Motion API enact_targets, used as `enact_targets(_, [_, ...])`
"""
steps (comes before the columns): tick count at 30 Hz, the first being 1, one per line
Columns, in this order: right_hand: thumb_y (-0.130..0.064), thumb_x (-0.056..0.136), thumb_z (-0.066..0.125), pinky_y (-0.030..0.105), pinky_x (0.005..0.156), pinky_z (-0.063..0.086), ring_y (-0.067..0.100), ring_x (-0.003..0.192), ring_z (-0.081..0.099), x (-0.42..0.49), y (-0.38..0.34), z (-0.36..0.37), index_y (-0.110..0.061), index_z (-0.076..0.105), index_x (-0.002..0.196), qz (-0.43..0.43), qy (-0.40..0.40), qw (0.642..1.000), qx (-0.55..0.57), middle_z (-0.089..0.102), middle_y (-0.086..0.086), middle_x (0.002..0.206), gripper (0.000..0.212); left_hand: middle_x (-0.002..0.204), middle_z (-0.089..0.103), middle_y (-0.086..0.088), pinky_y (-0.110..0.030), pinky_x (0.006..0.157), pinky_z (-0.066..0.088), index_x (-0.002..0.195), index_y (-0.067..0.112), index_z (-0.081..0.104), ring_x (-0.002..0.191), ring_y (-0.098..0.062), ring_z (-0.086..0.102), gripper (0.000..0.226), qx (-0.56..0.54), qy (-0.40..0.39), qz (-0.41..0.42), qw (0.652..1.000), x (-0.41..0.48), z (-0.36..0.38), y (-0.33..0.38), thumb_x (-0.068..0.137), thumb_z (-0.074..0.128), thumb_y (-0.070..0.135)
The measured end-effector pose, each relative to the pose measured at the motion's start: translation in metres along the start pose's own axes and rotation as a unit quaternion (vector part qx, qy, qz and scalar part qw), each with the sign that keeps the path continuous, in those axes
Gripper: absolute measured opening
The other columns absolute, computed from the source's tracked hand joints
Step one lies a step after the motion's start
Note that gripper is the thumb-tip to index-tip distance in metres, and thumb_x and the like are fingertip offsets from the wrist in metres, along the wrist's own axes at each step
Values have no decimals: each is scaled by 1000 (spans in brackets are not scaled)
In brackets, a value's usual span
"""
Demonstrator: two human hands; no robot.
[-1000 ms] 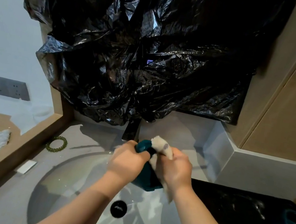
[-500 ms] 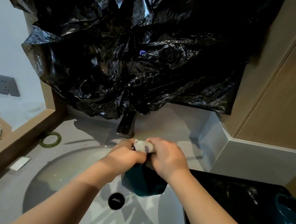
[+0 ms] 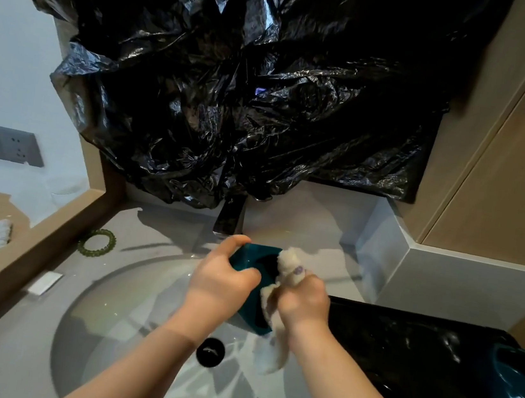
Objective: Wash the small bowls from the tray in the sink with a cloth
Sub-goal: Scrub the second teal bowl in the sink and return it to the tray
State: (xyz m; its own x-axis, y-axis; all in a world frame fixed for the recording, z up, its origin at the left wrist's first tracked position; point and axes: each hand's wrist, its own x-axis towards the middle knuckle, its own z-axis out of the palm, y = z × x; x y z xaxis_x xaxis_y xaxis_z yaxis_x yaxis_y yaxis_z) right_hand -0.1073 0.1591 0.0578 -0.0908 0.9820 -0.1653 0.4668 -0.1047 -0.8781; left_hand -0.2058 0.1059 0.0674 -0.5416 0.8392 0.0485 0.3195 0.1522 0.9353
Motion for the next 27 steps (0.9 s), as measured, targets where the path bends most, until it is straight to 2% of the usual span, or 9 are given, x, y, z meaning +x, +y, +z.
enact_targets(3, [-10,86,48,33,75,42,29,100,57,-7,-12,-12,-20,61,109,-230,4,947,-223,64,5,103,28,94,62,14,-25,81,46,104,47,50,95,-14,60,52,81,-67,24,994,-5,0,5,54,49,32])
enact_targets(6, [-11,85,51,32,74,42,29,95,58,3,-14,-12,-21,63,104,-262,2,944,-198,66,6,99,24,92,61,14,-25,82,45,101,44,51,95,-14,59,41,49,-16,41,998,-3,-1,7,62,56,29])
enact_targets(10, [-5,82,56,37,76,53,33,87,64,9,1,4,-9,64,90,-6,6,996,86,64,7,87,12,89,62,13,-31,85,48,110,37,57,94,-18,59,54,-15,94,46,994,-2,3,9,57,51,30])
enact_targets(13, [-1,85,50,38,64,55,32,77,66,-5,1,23,-6,65,97,213,-103,899,368,69,15,89,19,92,58,12,-32,85,48,120,30,54,95,-19,58,60,-73,160,48,983,-10,15,9,60,51,29])
enact_targets(15, [-5,89,49,35,60,56,31,78,67,-7,1,25,-9,65,98,221,-128,871,419,72,14,90,19,95,60,12,-33,84,50,112,38,49,95,-19,60,50,-114,163,48,979,-15,19,5,64,55,26])
enact_targets(17, [0,86,52,34,61,56,30,79,66,0,1,15,-5,63,100,150,-73,925,343,69,13,89,19,93,60,14,-22,76,49,98,44,44,88,-12,61,44,-92,94,35,991,-15,13,3,68,63,19])
enact_targets(19, [0,84,54,30,72,50,28,87,62,9,0,-2,-7,62,105,23,-2,996,86,65,11,94,23,91,63,5,-27,75,53,90,45,47,84,-14,63,43,-91,3,-16,996,-5,4,0,58,70,26])
enact_targets(22, [-4,82,51,24,63,41,26,79,55,14,-7,-18,-14,60,85,-119,-4,987,-105,61,6,85,14,96,65,-9,-46,77,55,89,34,53,88,-28,63,38,-72,-102,-87,988,0,-5,6,52,62,33])
enact_targets(27, [-7,87,53,24,65,38,25,76,54,5,-3,-7,-8,60,86,20,43,993,110,57,6,76,7,85,58,0,-35,76,45,100,23,52,87,-26,55,19,-18,22,-48,998,2,6,15,81,56,21])
